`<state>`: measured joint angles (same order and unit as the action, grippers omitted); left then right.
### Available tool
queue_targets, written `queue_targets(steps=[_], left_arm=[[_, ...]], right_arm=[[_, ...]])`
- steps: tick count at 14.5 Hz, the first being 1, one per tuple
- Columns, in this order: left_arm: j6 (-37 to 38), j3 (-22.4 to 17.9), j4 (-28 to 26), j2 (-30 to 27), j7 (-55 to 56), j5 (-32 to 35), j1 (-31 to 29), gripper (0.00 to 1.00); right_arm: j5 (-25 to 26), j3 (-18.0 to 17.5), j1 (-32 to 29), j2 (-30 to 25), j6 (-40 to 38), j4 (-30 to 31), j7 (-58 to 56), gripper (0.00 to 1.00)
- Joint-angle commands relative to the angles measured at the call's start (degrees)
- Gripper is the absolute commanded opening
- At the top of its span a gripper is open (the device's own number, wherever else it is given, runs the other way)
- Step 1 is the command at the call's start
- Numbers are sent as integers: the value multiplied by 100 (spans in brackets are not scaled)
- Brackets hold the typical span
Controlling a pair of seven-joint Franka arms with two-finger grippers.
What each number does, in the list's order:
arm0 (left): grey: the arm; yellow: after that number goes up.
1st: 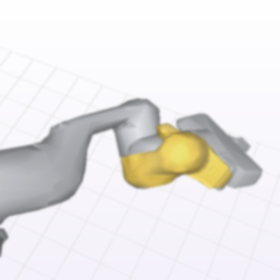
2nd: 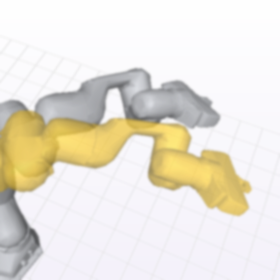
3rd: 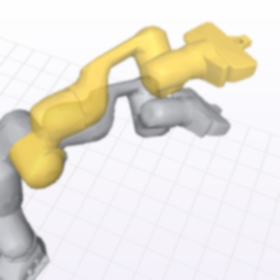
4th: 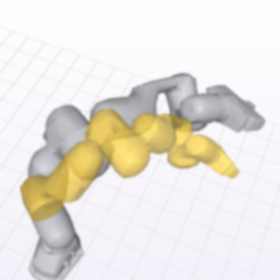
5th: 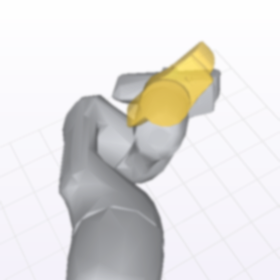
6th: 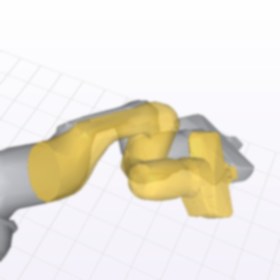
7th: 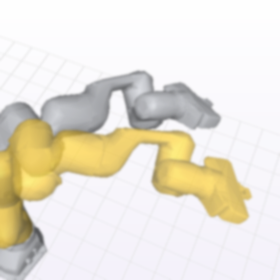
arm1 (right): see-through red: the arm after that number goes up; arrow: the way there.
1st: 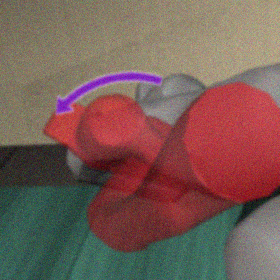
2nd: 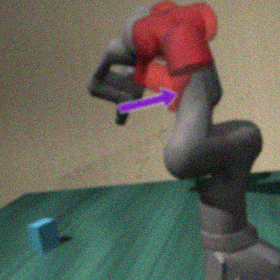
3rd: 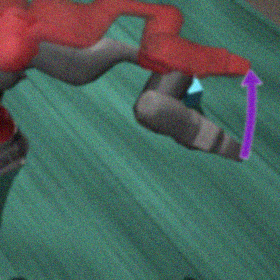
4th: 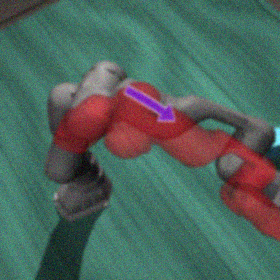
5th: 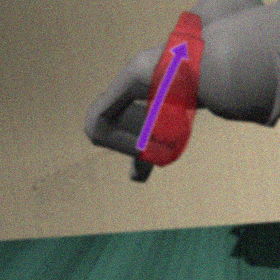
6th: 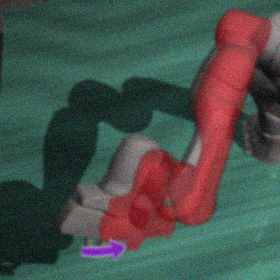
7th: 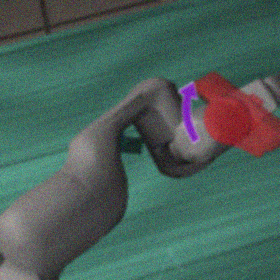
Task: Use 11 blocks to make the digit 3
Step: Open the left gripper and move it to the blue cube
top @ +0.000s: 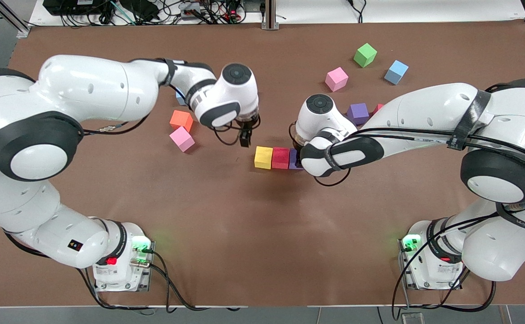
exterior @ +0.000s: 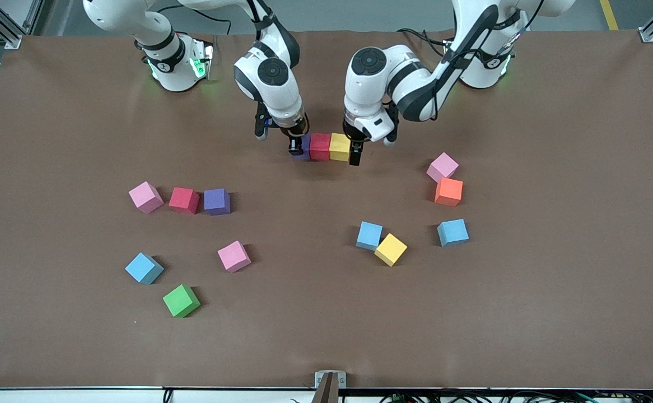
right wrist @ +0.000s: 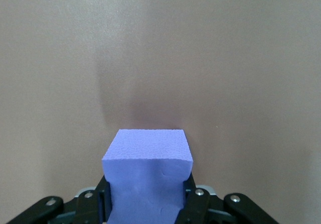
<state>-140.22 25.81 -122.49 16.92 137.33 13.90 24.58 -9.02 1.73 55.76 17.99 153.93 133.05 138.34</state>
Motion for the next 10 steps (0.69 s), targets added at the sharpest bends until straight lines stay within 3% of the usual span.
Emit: queue_targets(steps=[1,3,6,8,10], left_arm=[[730,38,593,47,-1266,-63,-339,100],[1092,29,1024,214,-1979,-54,-585,100],[1137,21,1560,618,-2911,-28,-945,100],[1137,12,1981,969,-3377,25,-1139,100],[1146,-58,2535,1434,-3467,16,-1166,100]], right_arm=[[-100,46,119,223,102,-104,106,11],[-100,46,110,223,111,-121,106,23],[-100,46,110,223,146,-121,106,51],[-100,46,127,223,146,-130,106,100],[-91,46,119,231,103,-148,97,100]])
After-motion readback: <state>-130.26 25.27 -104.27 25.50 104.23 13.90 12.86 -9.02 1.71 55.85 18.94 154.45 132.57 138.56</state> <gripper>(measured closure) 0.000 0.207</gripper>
